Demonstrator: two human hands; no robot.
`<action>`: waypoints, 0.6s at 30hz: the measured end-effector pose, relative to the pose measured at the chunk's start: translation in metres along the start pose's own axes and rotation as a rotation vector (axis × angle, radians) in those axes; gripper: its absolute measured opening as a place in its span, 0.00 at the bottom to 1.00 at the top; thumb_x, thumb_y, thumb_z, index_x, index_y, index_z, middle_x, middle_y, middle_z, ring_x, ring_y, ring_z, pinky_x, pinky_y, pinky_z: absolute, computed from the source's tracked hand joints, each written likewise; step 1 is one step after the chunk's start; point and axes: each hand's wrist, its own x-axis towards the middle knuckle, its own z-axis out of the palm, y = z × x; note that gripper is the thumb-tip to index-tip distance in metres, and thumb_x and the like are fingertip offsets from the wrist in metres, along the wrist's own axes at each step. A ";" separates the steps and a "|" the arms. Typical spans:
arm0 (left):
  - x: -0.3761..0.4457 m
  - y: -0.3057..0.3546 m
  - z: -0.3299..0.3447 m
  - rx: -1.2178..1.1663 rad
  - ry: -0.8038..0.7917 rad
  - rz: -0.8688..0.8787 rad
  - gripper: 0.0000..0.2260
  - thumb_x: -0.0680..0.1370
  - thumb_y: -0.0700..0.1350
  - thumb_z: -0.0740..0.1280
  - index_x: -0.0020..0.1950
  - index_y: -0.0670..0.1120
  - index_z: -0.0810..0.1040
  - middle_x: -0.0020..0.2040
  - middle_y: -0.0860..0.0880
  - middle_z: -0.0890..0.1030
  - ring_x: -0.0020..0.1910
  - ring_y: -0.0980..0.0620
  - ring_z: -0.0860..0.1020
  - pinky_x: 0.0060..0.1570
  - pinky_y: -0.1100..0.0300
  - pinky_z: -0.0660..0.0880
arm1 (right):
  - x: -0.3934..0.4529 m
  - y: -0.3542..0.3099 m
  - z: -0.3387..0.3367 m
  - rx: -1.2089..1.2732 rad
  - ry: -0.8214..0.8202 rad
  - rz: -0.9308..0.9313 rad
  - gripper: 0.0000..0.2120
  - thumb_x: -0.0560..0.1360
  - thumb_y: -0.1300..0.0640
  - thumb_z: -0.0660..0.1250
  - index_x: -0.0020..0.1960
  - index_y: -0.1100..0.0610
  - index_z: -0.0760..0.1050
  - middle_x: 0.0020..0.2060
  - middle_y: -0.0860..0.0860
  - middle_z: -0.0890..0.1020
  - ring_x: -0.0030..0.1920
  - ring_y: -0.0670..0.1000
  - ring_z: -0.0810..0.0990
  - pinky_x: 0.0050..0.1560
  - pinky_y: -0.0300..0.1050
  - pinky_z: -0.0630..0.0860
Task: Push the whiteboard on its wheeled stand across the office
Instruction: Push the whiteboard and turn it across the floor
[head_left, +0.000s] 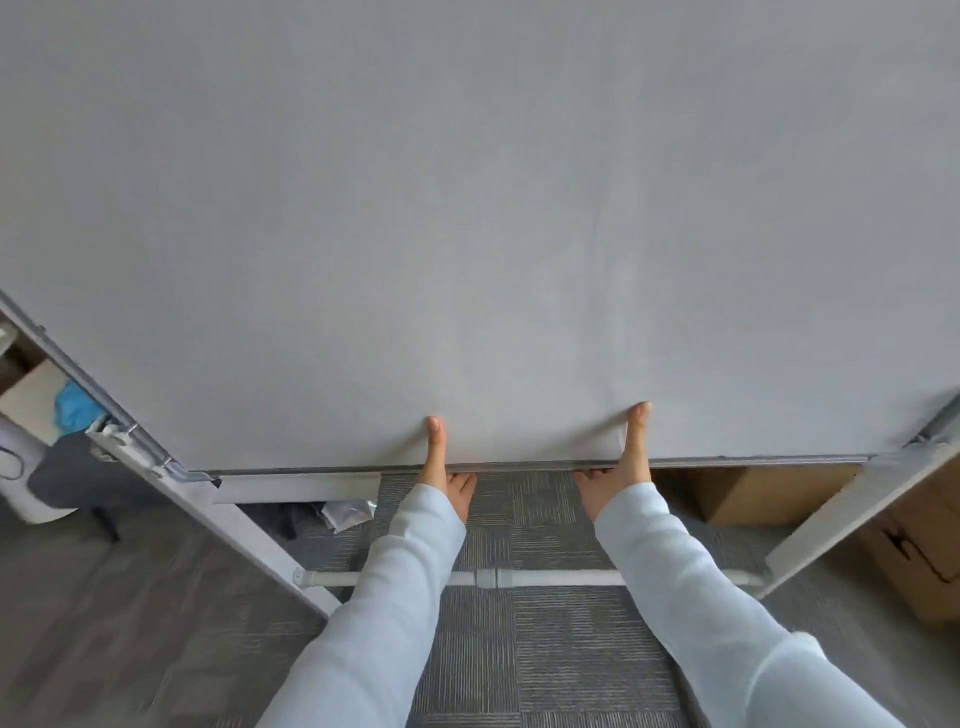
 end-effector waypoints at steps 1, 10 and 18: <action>-0.002 0.007 -0.008 -0.009 0.017 0.025 0.62 0.52 0.73 0.72 0.77 0.47 0.54 0.79 0.43 0.57 0.77 0.45 0.58 0.75 0.56 0.55 | 0.000 0.009 0.007 -0.024 -0.013 0.017 0.51 0.59 0.27 0.69 0.73 0.54 0.63 0.71 0.53 0.70 0.69 0.54 0.71 0.71 0.47 0.66; -0.013 0.048 -0.081 -0.051 0.208 0.191 0.41 0.69 0.71 0.62 0.74 0.47 0.63 0.74 0.44 0.67 0.72 0.46 0.67 0.74 0.51 0.58 | 0.000 0.080 0.048 -0.206 -0.150 0.145 0.79 0.30 0.24 0.71 0.77 0.50 0.58 0.74 0.53 0.66 0.72 0.54 0.67 0.73 0.51 0.64; -0.044 0.071 -0.114 -0.159 0.399 0.348 0.41 0.64 0.71 0.65 0.69 0.47 0.68 0.69 0.44 0.72 0.66 0.45 0.72 0.71 0.53 0.65 | -0.018 0.127 0.067 -0.405 -0.280 0.214 0.65 0.43 0.21 0.68 0.75 0.48 0.60 0.73 0.52 0.68 0.70 0.57 0.71 0.71 0.50 0.65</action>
